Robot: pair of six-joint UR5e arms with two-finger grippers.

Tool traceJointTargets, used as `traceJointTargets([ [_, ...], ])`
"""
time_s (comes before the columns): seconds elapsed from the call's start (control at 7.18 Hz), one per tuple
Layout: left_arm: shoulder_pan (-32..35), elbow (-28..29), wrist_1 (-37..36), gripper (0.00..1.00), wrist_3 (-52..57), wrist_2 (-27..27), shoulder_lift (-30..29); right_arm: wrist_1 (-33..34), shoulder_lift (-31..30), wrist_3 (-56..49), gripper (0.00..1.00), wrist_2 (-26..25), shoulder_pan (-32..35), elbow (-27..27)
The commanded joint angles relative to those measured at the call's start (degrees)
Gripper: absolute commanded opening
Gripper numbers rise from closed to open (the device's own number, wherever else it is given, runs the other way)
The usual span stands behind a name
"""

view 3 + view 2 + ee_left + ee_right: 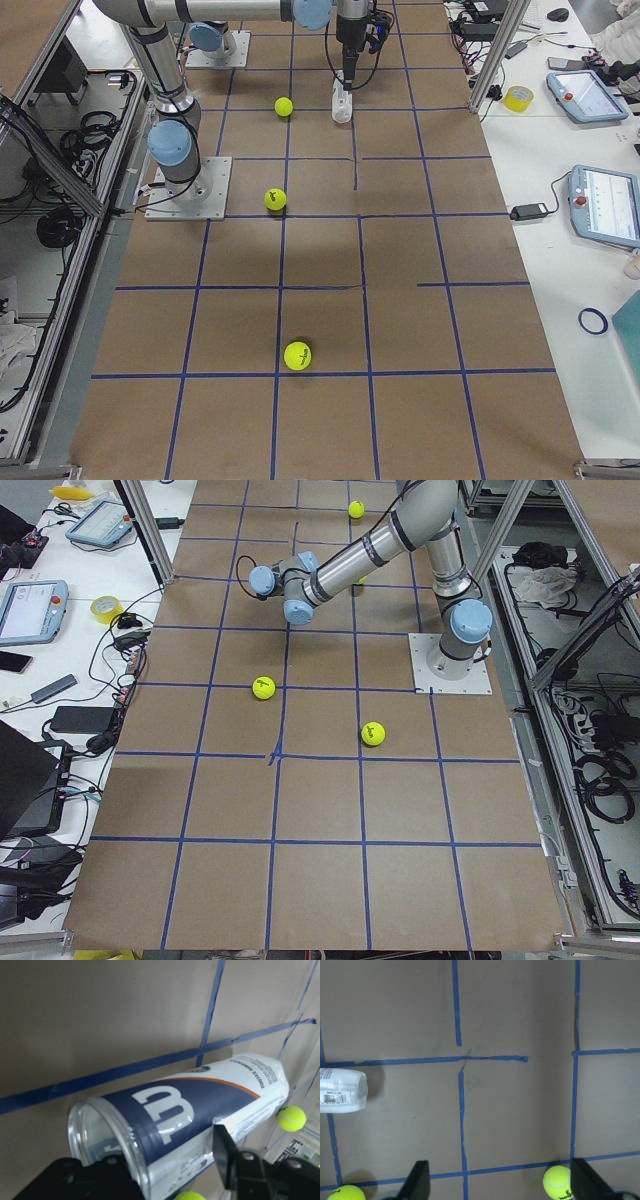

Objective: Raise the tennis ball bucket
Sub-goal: 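Grasp the can's open end with the left gripper and lift it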

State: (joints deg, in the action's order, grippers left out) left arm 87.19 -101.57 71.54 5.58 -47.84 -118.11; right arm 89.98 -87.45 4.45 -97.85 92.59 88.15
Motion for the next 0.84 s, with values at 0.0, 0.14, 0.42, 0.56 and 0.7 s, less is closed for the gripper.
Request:
traceJointTargets([
  [0.0, 0.18, 0.93, -6.29, 0.0, -10.19, -0.06, 2.87, -0.16, 0.09, 0.55, 1.0, -0.15, -0.04, 0.01],
  [0.14, 0.18, 2.5, -6.76, 0.0, -15.11, -0.15, 4.71, 0.54, 0.09, 0.73, 1.0, 0.2, -0.04, -0.08],
  [0.42, 0.27, 8.72, -7.29, 0.0, -18.32, -1.37, 7.36, 0.63, -0.44, 1.08, 1.0, 0.38, -0.21, -1.04],
  [0.56, 0.35, 12.41, -10.08, 0.0, -18.15, -6.86, 6.67, 0.54, -0.44, 1.17, 1.0, 0.3, -0.21, -0.96],
  [0.7, 2.01, 15.23, -11.5, 0.0, -17.71, -18.4, 6.49, 0.63, -0.35, 1.78, 1.0, 0.03, -0.21, -0.78],
])
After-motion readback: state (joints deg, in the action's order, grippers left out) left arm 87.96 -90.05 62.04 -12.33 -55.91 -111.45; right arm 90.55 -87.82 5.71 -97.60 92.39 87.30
